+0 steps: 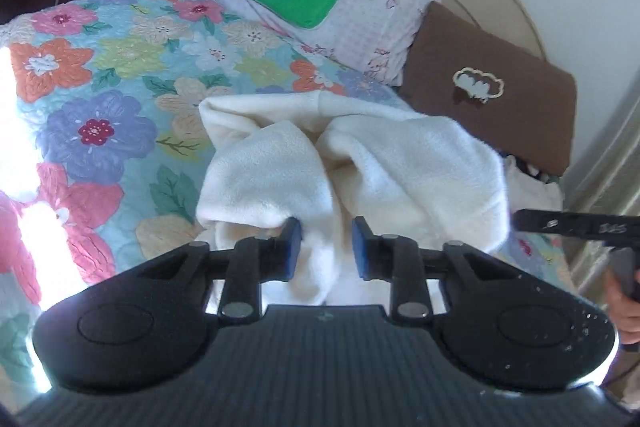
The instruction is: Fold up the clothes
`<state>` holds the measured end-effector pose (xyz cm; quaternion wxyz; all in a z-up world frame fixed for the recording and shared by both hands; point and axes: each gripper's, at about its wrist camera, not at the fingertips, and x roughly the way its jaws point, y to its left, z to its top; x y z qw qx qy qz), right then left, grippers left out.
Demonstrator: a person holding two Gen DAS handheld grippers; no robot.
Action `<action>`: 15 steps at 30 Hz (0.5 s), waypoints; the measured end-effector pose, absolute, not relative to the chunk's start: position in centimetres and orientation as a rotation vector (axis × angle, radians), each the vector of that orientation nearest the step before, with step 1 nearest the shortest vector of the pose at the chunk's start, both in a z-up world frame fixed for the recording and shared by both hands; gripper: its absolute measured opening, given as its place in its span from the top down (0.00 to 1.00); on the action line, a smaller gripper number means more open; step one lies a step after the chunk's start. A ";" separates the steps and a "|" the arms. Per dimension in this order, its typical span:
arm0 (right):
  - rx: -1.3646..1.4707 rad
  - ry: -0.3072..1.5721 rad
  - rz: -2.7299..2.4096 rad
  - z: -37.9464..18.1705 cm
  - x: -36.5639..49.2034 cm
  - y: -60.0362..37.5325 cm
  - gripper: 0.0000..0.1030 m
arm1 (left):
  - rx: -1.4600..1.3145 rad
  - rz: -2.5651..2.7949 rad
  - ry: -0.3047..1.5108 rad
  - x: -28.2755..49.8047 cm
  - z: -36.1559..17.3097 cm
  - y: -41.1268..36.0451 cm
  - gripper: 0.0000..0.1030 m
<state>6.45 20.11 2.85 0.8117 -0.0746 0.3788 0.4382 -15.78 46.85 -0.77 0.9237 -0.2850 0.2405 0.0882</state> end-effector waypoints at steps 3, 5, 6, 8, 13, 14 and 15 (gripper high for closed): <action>-0.174 0.824 0.869 1.2 7.0 21.1 0.25 | -0.605 0.144 0.447 -16.8 1.0 46.4 0.53; -0.135 0.852 0.803 0.3 7.5 21.4 0.13 | -0.608 0.134 0.442 -16.6 2.5 45.7 0.52; -0.077 0.873 0.793 -0.1 8.0 21.2 0.14 | -0.609 0.129 0.440 -16.5 3.3 45.4 0.48; 0.020 0.906 0.796 -0.6 8.9 20.9 0.14 | -0.620 0.098 0.469 -15.1 4.0 44.7 0.29; 0.010 0.932 0.815 -1.7 10.0 22.4 0.10 | -0.590 0.149 0.604 -9.3 1.9 44.2 0.21; -0.022 0.934 0.824 -2.0 10.1 22.9 0.10 | -0.596 0.156 0.624 -8.3 0.9 44.4 0.21; -0.045 0.925 0.828 -2.3 10.2 23.4 0.10 | -0.602 0.163 0.645 -7.2 0.0 44.6 0.21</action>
